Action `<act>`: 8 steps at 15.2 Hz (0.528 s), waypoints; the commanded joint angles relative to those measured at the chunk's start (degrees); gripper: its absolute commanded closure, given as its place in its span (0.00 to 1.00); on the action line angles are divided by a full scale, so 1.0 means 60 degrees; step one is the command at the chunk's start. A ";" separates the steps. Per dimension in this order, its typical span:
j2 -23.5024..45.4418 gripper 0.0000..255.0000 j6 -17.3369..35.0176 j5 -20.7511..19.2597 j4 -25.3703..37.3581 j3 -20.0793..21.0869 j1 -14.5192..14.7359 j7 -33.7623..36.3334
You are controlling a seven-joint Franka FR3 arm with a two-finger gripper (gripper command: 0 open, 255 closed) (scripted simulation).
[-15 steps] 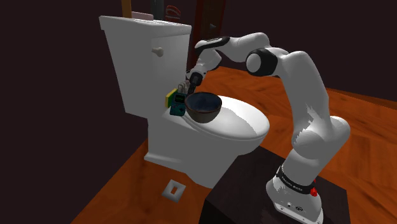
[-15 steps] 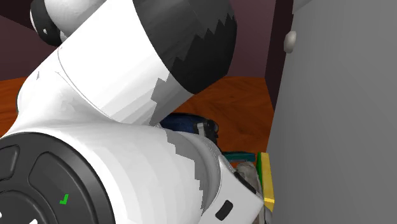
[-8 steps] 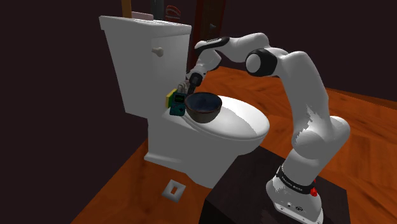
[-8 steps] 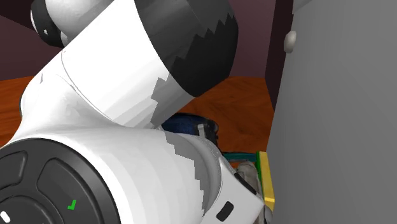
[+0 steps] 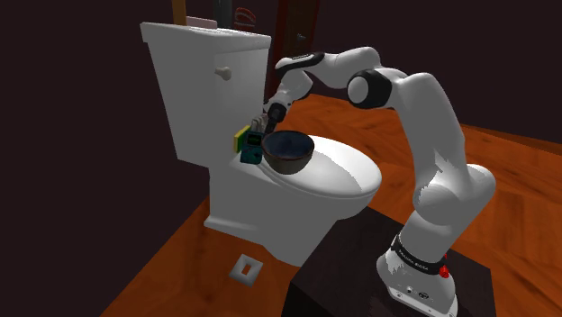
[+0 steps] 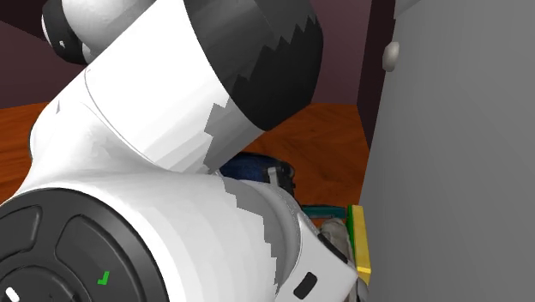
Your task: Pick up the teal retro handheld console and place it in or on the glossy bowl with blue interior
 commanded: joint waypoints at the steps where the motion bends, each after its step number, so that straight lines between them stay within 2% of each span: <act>1: 0.0031 1.00 -0.0017 0.0005 -0.0252 0.0060 0.0092 -0.0025; 8: -0.0328 1.00 -0.0464 0.0081 -0.0009 0.0105 0.0020 0.0397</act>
